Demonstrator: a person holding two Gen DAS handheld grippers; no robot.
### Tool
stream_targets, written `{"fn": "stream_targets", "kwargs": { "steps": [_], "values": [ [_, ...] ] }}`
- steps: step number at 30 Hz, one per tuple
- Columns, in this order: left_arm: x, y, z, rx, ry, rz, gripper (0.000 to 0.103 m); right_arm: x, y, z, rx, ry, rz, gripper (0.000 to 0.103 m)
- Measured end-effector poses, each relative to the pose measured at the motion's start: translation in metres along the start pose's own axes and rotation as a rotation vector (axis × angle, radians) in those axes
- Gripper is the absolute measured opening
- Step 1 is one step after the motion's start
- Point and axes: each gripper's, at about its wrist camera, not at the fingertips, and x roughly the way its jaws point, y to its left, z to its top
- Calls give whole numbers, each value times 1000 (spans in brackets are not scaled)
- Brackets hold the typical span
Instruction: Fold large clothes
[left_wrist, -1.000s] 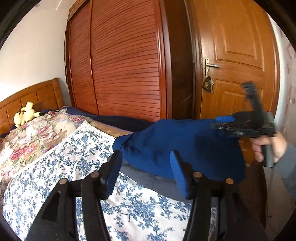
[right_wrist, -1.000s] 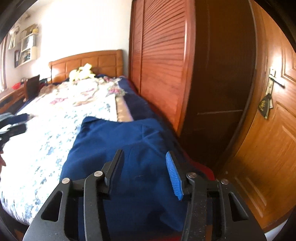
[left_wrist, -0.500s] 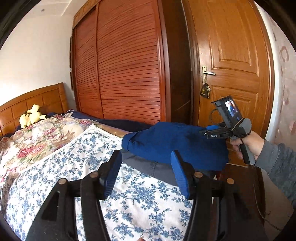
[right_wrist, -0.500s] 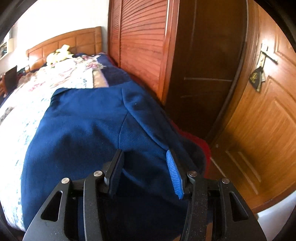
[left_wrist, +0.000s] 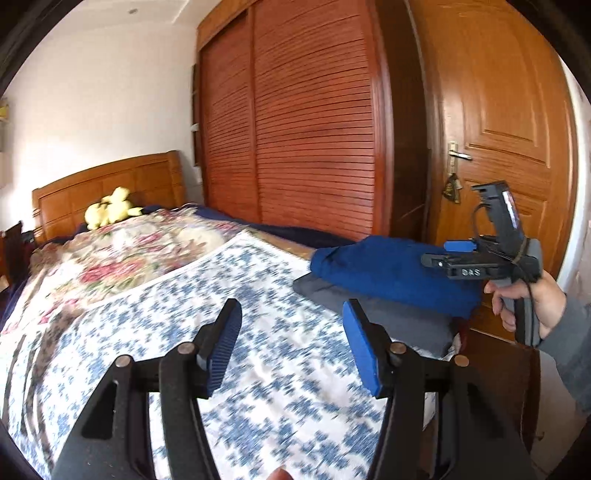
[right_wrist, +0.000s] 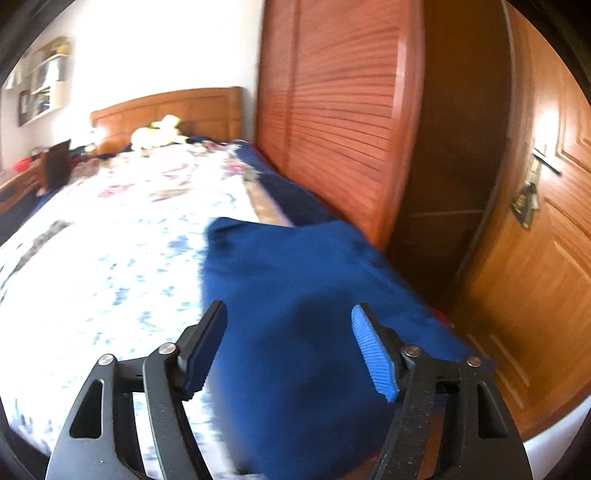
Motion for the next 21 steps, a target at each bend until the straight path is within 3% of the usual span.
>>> {"fn": "stream_targets", "kwargs": {
  "steps": [5, 14, 21],
  "values": [
    [-23, 22, -17, -38, 22, 85, 56, -8, 63, -9, -18, -20, 93, 84],
    [-69, 69, -58, -128, 65, 266, 56, -28, 167, -32, -18, -47, 311, 84],
    [-93, 109, -98, -230, 110, 351, 56, -39, 233, -47, -62, -31, 410, 84]
  ]
}}
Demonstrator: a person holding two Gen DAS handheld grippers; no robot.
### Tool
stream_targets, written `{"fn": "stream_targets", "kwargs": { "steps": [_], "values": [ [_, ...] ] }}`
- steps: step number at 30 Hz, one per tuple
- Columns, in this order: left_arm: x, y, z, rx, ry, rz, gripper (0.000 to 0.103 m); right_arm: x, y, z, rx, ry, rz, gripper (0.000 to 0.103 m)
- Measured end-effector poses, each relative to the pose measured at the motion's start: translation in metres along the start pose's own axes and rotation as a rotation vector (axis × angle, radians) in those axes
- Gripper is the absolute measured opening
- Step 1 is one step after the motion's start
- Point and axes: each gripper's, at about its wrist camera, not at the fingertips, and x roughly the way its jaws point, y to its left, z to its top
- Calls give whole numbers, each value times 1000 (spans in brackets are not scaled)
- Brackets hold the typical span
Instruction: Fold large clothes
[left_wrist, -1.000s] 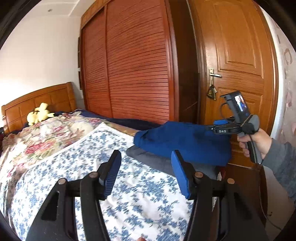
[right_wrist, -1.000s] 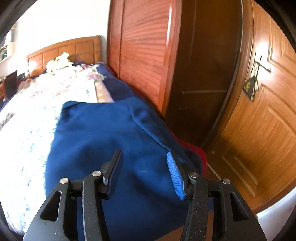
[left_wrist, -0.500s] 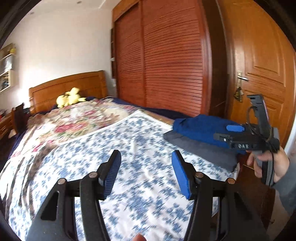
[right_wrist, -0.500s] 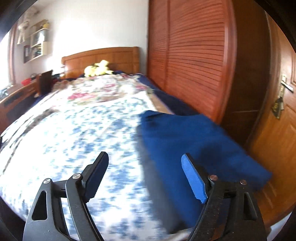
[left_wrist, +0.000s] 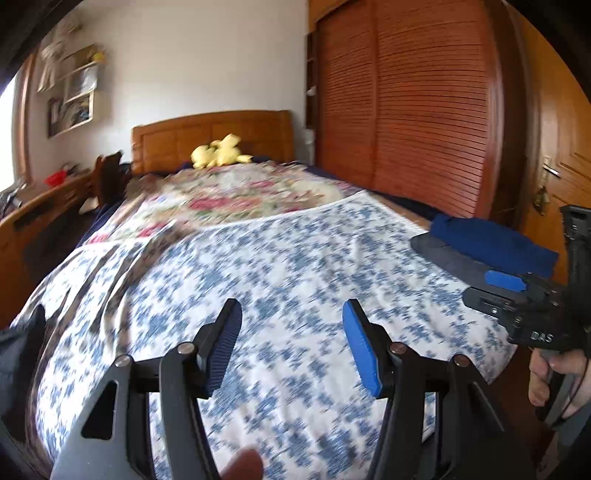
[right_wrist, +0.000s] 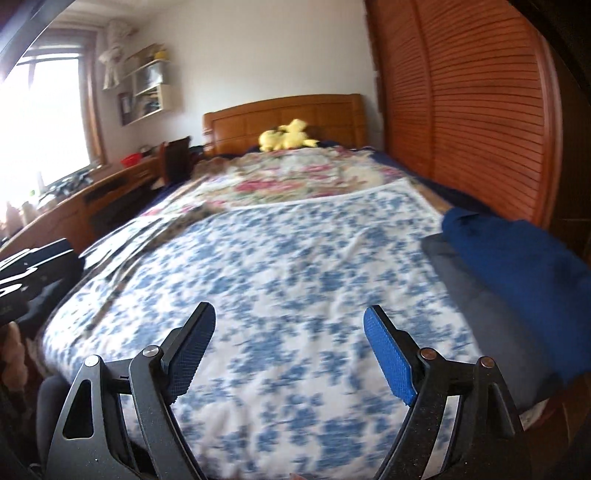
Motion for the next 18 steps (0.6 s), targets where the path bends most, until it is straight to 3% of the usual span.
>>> {"fn": "stream_targets", "kwargs": {
  "steps": [11, 18],
  "values": [
    [-13, 62, -48, -94, 42, 132, 56, 20, 69, -20, -45, 25, 61, 84],
    [-36, 82, -47, -122, 6, 179, 56, 21, 103, -18, -77, 18, 86, 84]
  ]
}}
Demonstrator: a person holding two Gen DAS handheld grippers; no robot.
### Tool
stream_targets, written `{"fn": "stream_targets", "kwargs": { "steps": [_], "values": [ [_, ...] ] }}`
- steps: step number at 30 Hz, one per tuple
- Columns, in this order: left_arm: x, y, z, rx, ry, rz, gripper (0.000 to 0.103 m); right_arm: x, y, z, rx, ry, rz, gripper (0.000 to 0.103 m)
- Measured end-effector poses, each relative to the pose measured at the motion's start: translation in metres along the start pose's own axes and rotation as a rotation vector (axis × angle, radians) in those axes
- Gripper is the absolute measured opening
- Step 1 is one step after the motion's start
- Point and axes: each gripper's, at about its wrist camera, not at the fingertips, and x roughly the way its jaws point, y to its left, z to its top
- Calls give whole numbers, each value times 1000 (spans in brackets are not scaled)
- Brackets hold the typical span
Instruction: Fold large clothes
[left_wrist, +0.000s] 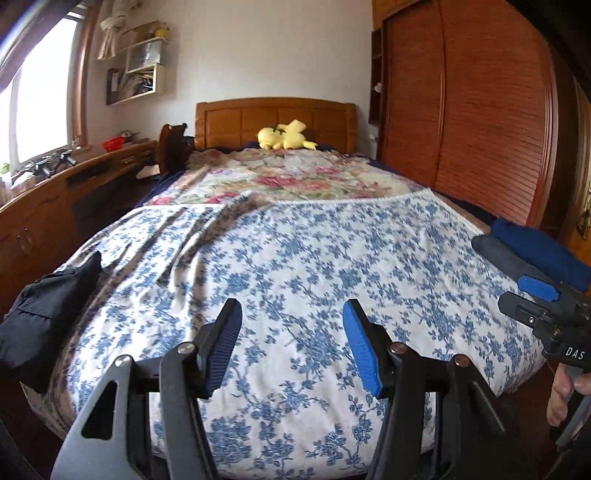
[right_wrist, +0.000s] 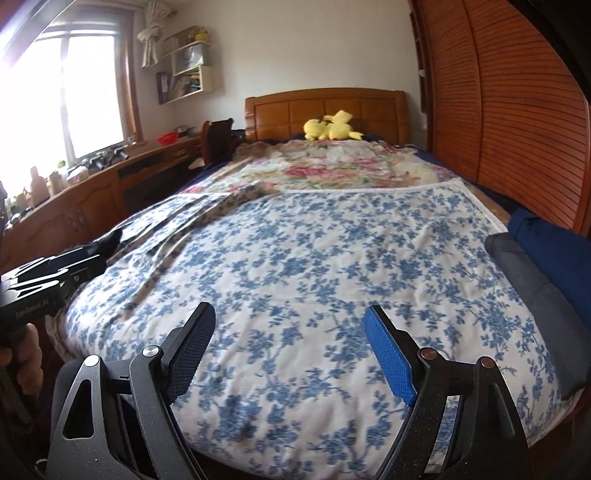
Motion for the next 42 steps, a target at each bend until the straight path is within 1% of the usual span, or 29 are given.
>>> {"fn": "stream_targets", "kwargs": {
  "steps": [4, 9, 17, 23, 42],
  "values": [
    [-21, 8, 12, -14, -53, 7, 56, -12, 16, 13, -22, -43, 6, 84],
    [-50, 12, 26, -11, -119, 7, 56, -39, 34, 30, -32, -124, 14, 84],
    [-80, 7, 34, 18, -179, 3, 56, -73, 44, 42, -34, -215, 15, 84],
    [-86, 2, 34, 28, -190, -1, 56, -76, 42, 42, -29, -229, -6, 84],
    [-82, 2, 29, 19, -177, 1, 57, -76, 40, 39, -29, -225, -7, 85]
  ]
}}
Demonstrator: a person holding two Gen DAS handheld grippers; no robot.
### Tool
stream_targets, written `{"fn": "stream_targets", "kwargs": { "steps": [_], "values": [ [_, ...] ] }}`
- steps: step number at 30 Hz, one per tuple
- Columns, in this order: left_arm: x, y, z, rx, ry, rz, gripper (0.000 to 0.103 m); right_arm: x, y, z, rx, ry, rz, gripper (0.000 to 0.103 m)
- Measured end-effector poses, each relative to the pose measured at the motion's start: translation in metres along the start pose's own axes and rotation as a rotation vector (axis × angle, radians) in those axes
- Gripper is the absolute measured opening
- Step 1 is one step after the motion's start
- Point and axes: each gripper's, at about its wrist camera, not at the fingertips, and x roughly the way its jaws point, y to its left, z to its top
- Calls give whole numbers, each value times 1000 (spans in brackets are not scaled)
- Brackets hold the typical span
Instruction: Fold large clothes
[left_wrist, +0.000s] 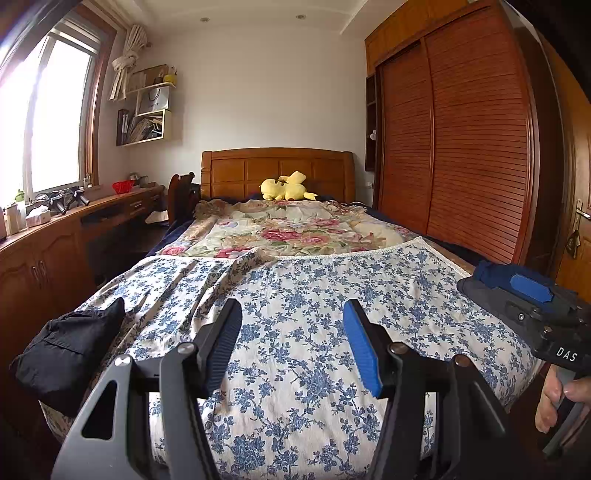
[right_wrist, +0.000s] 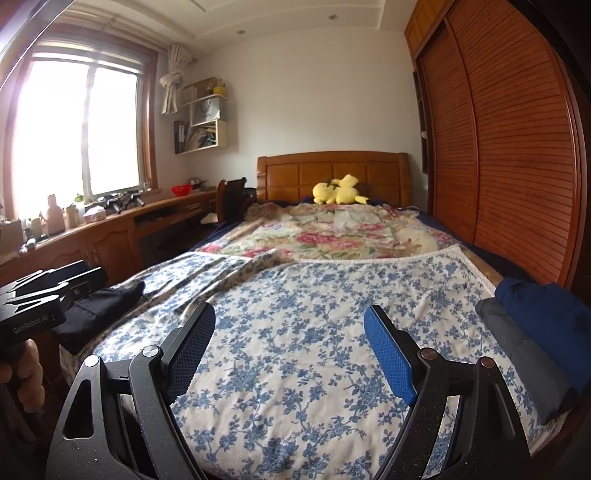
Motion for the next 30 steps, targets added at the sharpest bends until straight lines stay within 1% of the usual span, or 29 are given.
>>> {"fn": "stream_targets", "kwargs": {
  "steps": [30],
  "values": [
    [0, 2, -2, -4, 1, 3, 57, 0, 0, -2, 1, -1, -1, 85]
  ]
}}
